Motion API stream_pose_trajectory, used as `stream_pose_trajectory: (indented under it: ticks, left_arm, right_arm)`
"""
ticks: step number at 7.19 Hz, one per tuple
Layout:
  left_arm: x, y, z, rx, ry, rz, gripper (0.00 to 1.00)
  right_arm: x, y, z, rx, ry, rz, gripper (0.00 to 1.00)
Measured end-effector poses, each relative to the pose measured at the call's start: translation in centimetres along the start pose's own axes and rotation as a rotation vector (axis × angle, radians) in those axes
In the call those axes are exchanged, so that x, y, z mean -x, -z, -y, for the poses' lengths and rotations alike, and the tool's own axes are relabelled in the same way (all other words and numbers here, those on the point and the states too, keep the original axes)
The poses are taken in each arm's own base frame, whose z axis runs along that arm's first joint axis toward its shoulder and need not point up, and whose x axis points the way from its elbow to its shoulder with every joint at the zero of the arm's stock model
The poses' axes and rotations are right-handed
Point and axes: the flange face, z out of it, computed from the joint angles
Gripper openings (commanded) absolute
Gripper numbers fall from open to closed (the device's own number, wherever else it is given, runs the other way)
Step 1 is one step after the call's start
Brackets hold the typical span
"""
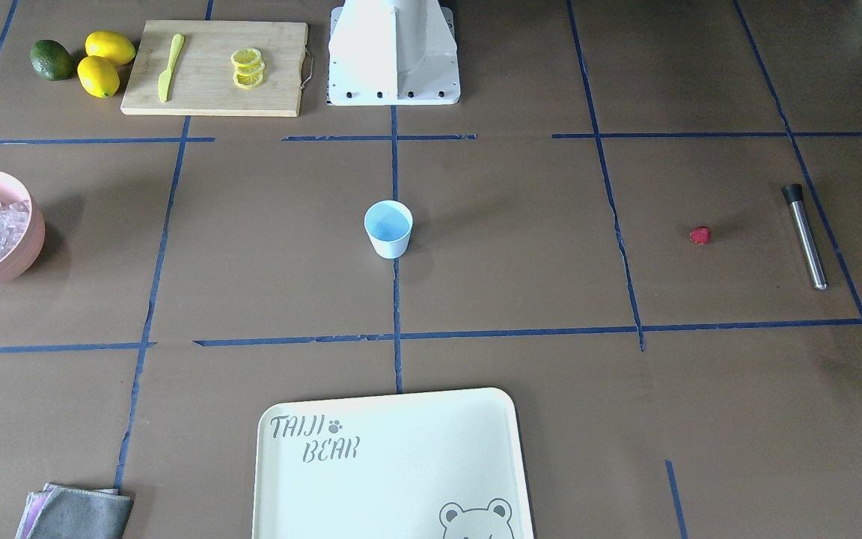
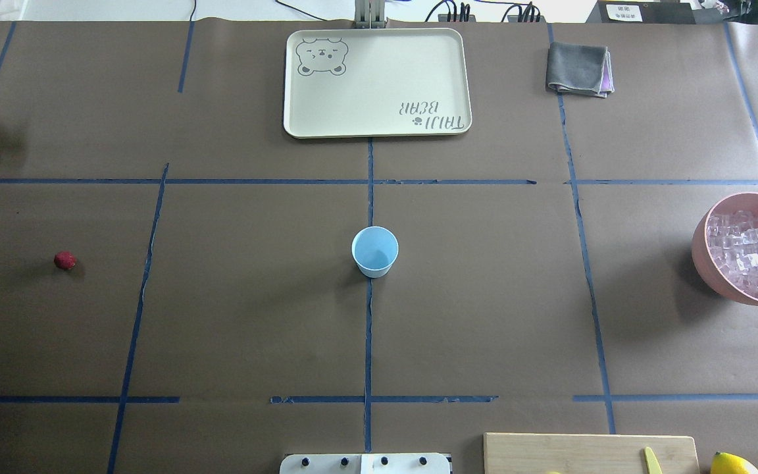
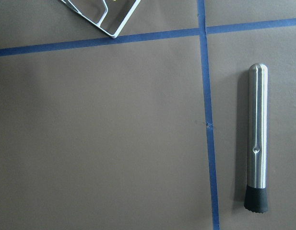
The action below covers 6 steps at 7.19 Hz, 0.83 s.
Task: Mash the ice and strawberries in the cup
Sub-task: 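Move the right gripper over the pink bowl of ice cubes, then lower the right gripper into the bowl and grasp an ice cube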
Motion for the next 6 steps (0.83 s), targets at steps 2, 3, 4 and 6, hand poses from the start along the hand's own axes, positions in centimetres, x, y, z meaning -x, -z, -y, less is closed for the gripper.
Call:
stream_pose_trajectory:
  ticks: [2, 3, 4, 6]
  left_arm:
    - [-0.4, 0.4, 0.2, -0.009, -0.009, 0.002, 1.00]
    - [-0.6, 0.6, 0.3, -0.013, -0.013, 0.002, 1.00]
    - [-0.7, 0.8, 0.4, -0.017, -0.017, 0.003, 1.00]
    - [-1.0, 1.1, 0.5, -0.022, -0.022, 0.004, 1.00]
  right_arm:
    - [5.4, 0.7, 1.0, -0.012, -0.031, 0.006, 0.99]
    - [9.2, 0.9, 1.1, -0.013, -0.055, 0.015, 0.99]
    - [13.0, 1.0, 0.7, -0.007, -0.077, 0.027, 0.98]
    - [18.7, -0.5, -1.6, 0.022, -0.098, 0.047, 0.98]
